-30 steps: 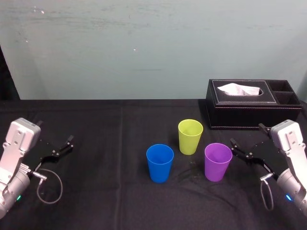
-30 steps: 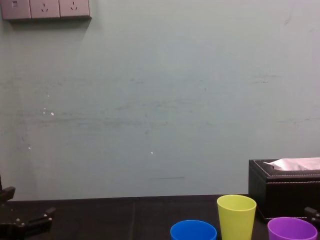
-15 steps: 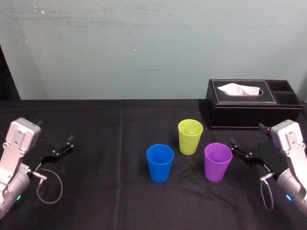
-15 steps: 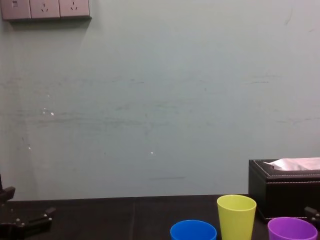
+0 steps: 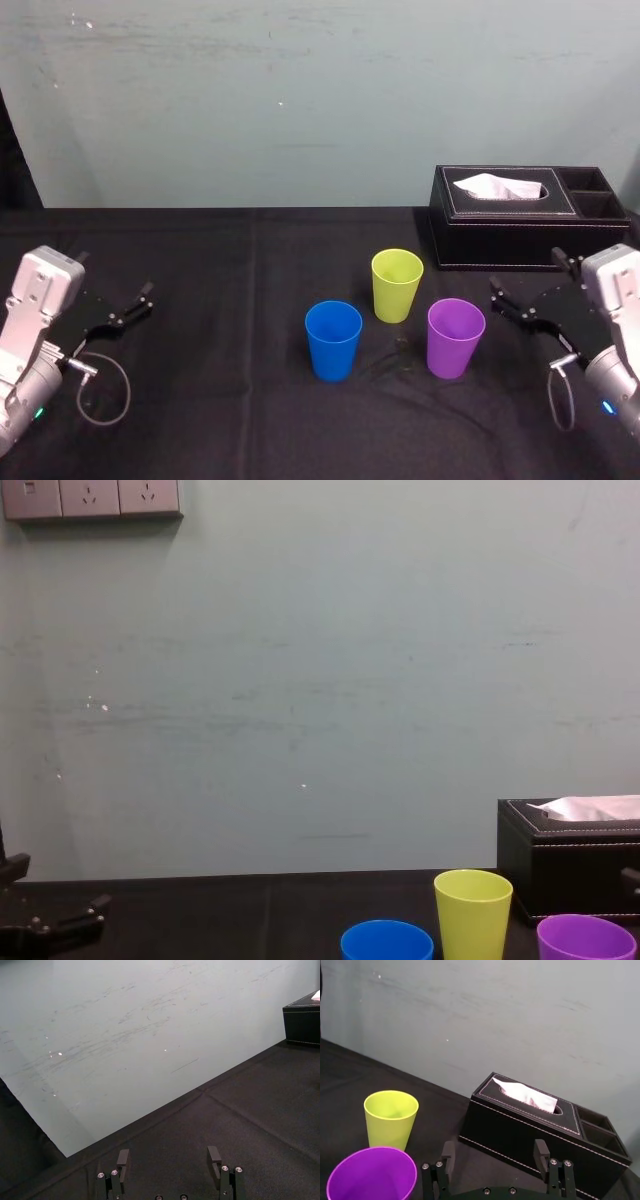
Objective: Stack the three plastic cups sequentially using one hand.
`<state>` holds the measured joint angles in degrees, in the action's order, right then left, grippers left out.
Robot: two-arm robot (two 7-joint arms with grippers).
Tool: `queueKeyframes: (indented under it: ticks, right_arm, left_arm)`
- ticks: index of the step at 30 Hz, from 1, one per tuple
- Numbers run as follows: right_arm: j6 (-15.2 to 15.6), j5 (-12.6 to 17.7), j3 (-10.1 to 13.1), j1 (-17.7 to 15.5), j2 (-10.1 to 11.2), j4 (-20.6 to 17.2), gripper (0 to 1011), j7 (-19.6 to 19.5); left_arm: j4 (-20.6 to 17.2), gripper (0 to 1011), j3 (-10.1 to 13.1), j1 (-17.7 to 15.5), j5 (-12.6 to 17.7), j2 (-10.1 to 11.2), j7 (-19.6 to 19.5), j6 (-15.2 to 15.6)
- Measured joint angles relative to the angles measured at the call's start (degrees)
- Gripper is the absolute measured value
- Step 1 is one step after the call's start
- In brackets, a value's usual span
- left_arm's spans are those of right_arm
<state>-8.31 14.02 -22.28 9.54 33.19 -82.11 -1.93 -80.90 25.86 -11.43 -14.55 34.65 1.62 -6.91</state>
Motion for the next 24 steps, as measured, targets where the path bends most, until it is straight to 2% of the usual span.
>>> queueKeyframes:
  ticks: [4, 11, 17, 18, 21, 24]
  right_arm:
    - [2.65, 2.22, 1.86, -1.52, 0.52, -2.88, 1003, 0.83]
    - [9.78, 6.90, 6.29, -6.07, 2.90, -10.66, 1003, 2.09]
    - [18.25, 12.39, 11.42, -12.46, 6.51, -19.41, 1003, 4.28]
    - [18.25, 12.39, 11.42, -12.46, 6.51, -19.41, 1003, 4.28]
    - [22.49, 15.32, 14.06, -15.91, 8.05, -23.53, 1003, 5.49]
    - [24.38, 16.38, 15.16, -17.79, 8.67, -25.73, 1003, 6.14]
  left_arm:
    - [0.00, 1000, 0.00, 0.00, 0.00, 0.00, 0.00, 0.00]
    - [0.00, 1000, 0.00, 0.00, 0.00, 0.00, 0.00, 0.00]
    - [0.00, 1000, 0.00, 0.00, 0.00, 0.00, 0.00, 0.00]
    - [0.00, 1000, 0.00, 0.00, 0.00, 0.00, 0.00, 0.00]
    - [0.00, 1000, -0.01, 0.00, 0.00, 0.00, 0.00, 0.00]
    - [0.00, 1000, 0.00, 0.00, 0.00, 0.00, 0.00, 0.00]
